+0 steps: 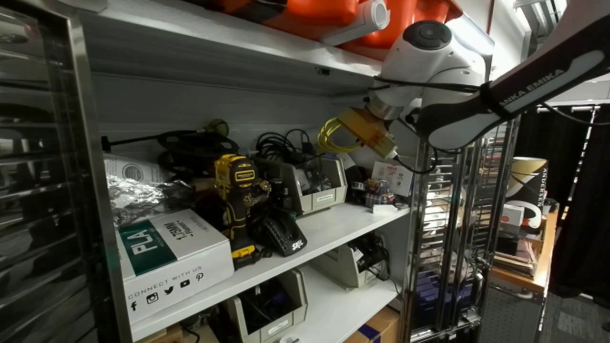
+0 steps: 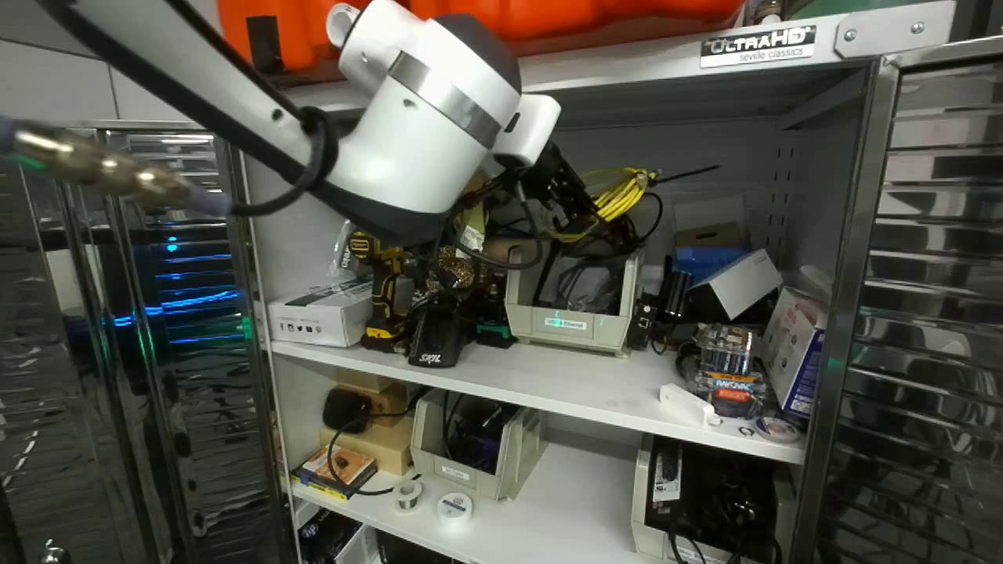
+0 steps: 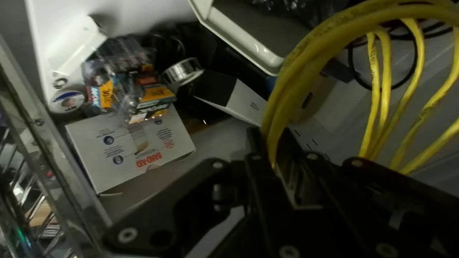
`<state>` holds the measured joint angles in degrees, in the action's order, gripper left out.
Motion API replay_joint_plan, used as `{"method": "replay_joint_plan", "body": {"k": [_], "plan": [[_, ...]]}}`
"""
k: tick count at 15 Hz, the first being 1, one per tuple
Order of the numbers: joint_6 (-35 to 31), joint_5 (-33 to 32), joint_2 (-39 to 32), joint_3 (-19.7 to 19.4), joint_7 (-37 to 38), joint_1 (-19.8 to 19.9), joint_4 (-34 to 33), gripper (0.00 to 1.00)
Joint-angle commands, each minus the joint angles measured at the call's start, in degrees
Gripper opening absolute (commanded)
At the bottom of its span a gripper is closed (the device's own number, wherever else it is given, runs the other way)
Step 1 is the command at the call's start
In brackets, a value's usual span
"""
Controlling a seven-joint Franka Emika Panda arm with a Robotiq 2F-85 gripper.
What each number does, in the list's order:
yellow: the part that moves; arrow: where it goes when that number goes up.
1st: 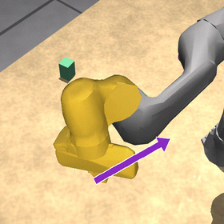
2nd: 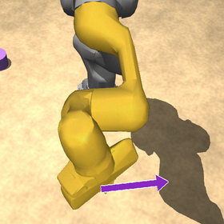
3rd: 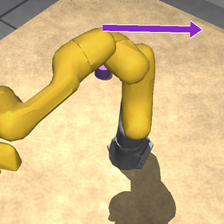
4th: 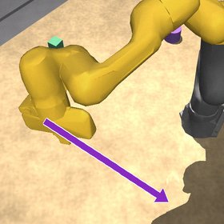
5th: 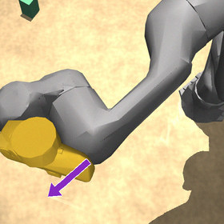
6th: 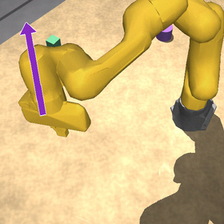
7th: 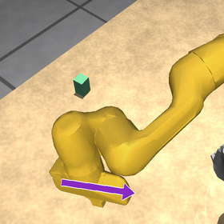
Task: Place the yellow cable in the toolbox
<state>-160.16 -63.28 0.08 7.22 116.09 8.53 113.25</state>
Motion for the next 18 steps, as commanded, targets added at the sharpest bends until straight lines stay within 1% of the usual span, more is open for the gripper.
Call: {"method": "replay_joint_plan", "body": {"k": [1,2,3,4,5,8,9,13,15,16,17,18], "plan": [[2.7,-10.1,-11.0,1.0,11.3,-1.7,-13.0,0.04],[3.3,-11.0,-13.2,1.1,12.0,-2.4,-14.8,0.04],[3.4,-9.9,-15.2,1.5,10.4,-2.9,-15.9,0.04],[2.9,-7.0,-17.0,2.2,7.0,-3.1,-16.3,0.04],[2.6,-6.3,-18.5,2.5,6.2,-3.3,-17.0,0.04],[3.3,-7.3,-22.4,2.9,7.1,-4.6,-19.7,0.04],[3.4,-6.9,-23.2,3.1,6.7,-4.8,-20.4,0.04],[4.9,-8.4,-25.3,2.7,7.2,-5.8,-23.2,0.04],[6.0,-7.9,-25.7,3.0,4.9,-5.9,-23.5,0.06],[6.3,-7.8,-25.7,3.0,4.5,-6.0,-23.5,0.4],[7.4,-8.7,-25.3,2.6,4.3,-6.5,-23.5,0.41],[8.4,-9.0,-24.5,2.6,4.0,-6.8,-22.9,0.47]]}}
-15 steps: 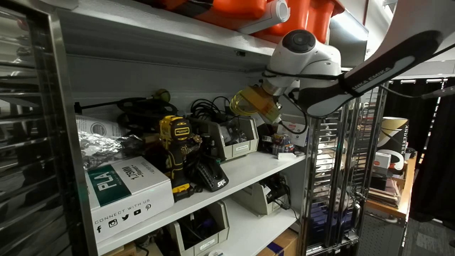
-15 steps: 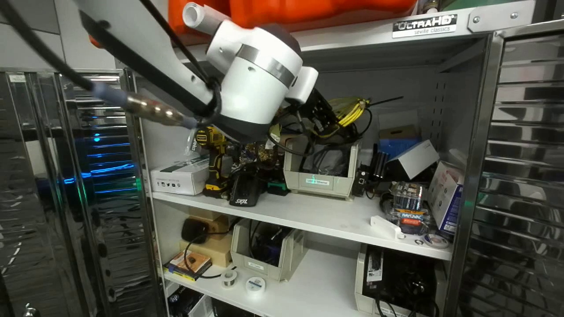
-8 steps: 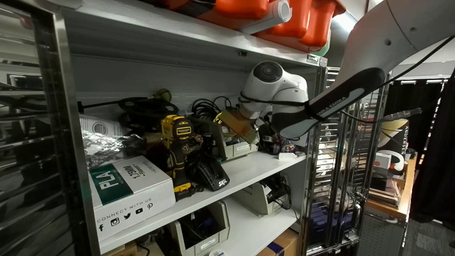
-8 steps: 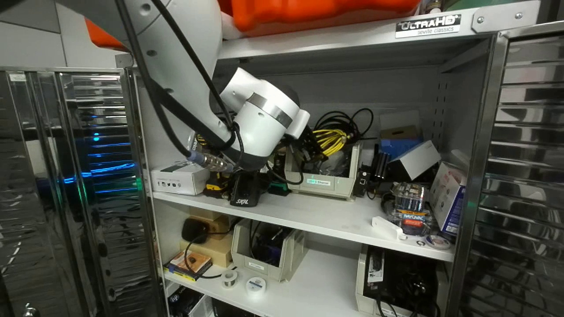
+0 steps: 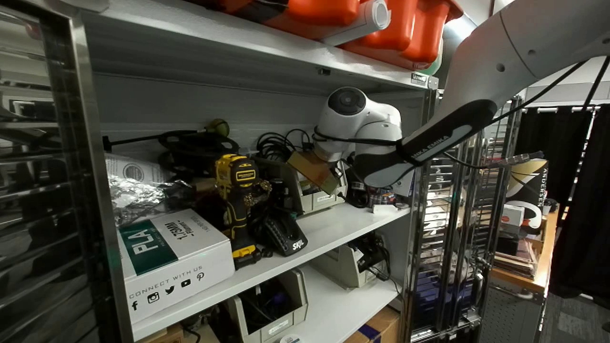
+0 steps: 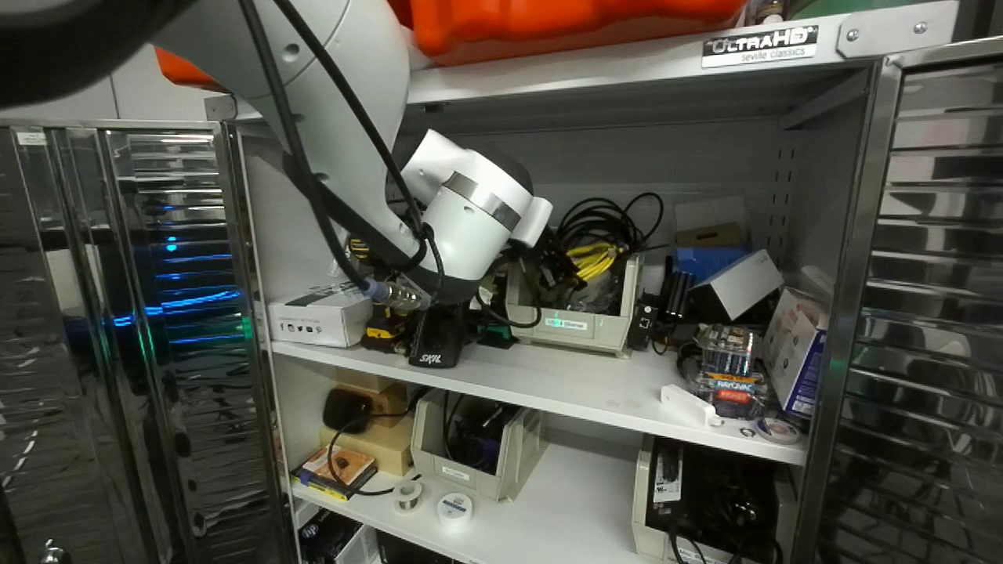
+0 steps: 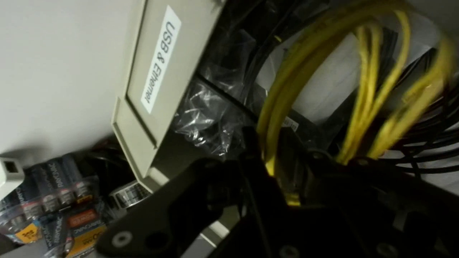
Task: Place the yellow cable in the toolbox
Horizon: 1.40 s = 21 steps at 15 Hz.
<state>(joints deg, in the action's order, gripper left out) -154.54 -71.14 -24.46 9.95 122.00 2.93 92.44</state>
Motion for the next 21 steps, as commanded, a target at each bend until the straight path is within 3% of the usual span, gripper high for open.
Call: {"method": "replay_joint_plan", "body": {"k": [1,6,7,16,21], "plan": [[3.6,-1.7,0.8,-0.3,-1.7,-1.5,-1.7,0.56],[8.7,-0.9,9.2,0.6,-5.4,-1.7,6.3,0.95],[8.6,3.5,11.9,-2.1,-9.4,-3.8,9.4,0.99],[15.2,37.5,33.1,-2.9,-45.9,-4.6,36.2,1.0],[28.3,53.5,43.3,-3.3,-67.7,-5.9,43.7,1.0]]}}
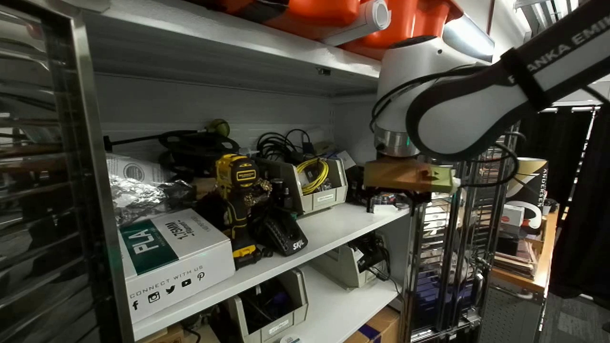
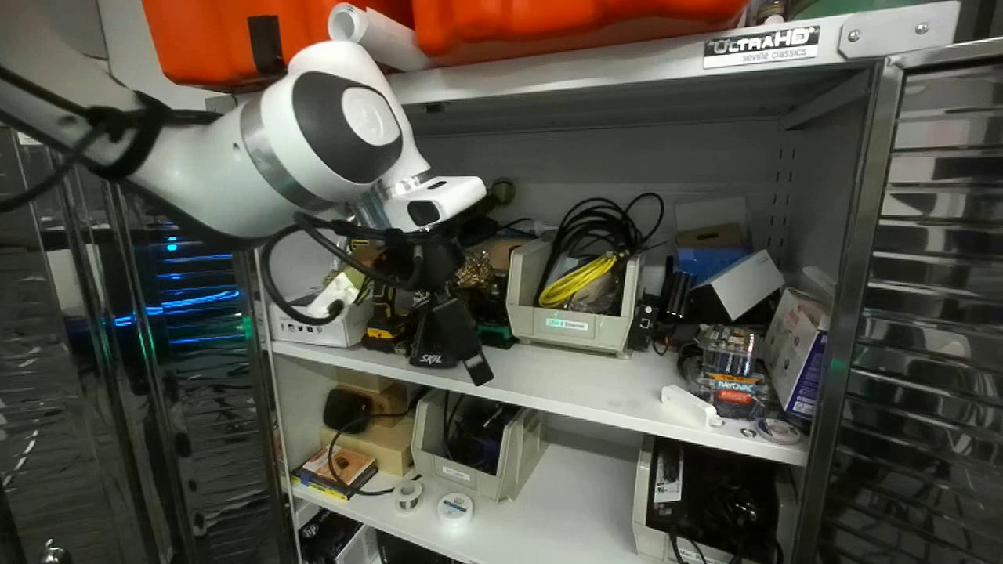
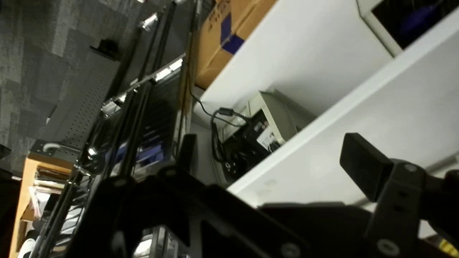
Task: Place the yellow cable in the toolbox
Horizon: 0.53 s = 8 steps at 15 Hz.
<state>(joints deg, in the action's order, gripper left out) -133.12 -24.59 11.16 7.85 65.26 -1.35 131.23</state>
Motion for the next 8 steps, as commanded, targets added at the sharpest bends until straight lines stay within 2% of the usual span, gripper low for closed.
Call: {"method": "replay_joint_plan", "body": {"k": [1,3,8], "plan": [[10.8,9.0,9.4,-1.2,-14.7,-1.6,5.4,1.0],[18.6,13.3,12.7,-1.8,-22.9,-1.7,5.7,1.0],[37.9,16.6,18.1,-4.1,-41.8,-0.2,2.9,1.0]]}}
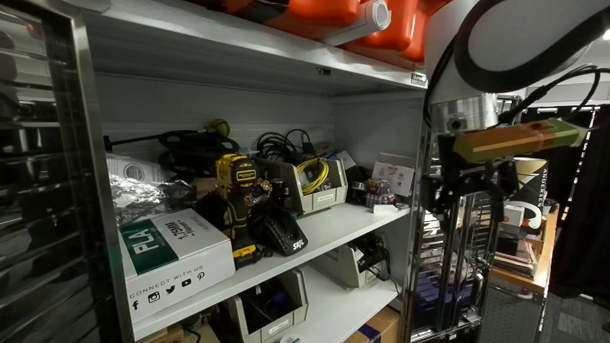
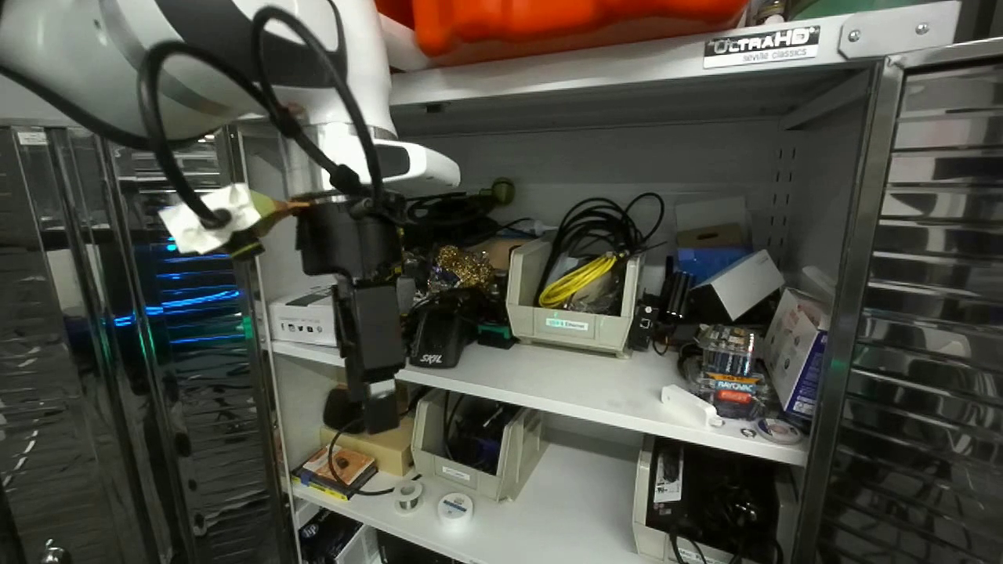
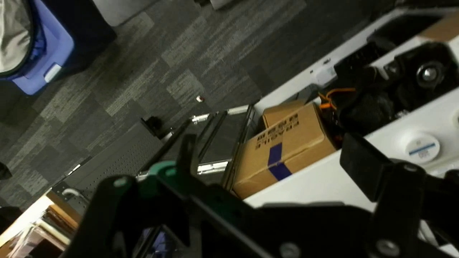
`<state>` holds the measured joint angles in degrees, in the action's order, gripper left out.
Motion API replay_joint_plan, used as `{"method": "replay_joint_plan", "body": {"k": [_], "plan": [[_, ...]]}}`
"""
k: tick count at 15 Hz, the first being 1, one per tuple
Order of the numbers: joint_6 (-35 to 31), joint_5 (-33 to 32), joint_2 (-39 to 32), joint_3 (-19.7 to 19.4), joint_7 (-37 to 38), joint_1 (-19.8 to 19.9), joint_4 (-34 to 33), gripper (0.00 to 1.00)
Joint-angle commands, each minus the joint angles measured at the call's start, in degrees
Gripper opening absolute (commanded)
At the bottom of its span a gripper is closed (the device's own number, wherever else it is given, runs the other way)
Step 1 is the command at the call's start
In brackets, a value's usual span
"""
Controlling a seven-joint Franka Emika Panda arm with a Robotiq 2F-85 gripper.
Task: Place the yellow cable in the toolbox
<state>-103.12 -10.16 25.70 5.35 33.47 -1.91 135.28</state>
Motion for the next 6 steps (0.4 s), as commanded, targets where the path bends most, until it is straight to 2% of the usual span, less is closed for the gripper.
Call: {"method": "replay_joint_plan", "body": {"k": [1,2,4,6], "plan": [[11.4,1.5,4.1,-1.8,-12.8,0.8,-1.9,1.0],[6.5,1.0,2.4,-0.1,-7.4,1.5,-0.5,1.0],[9.6,1.0,3.8,-0.9,-10.9,1.6,-0.7,1.0],[10.0,0.9,4.1,-1.0,-11.7,1.6,-0.7,1.0]]}}
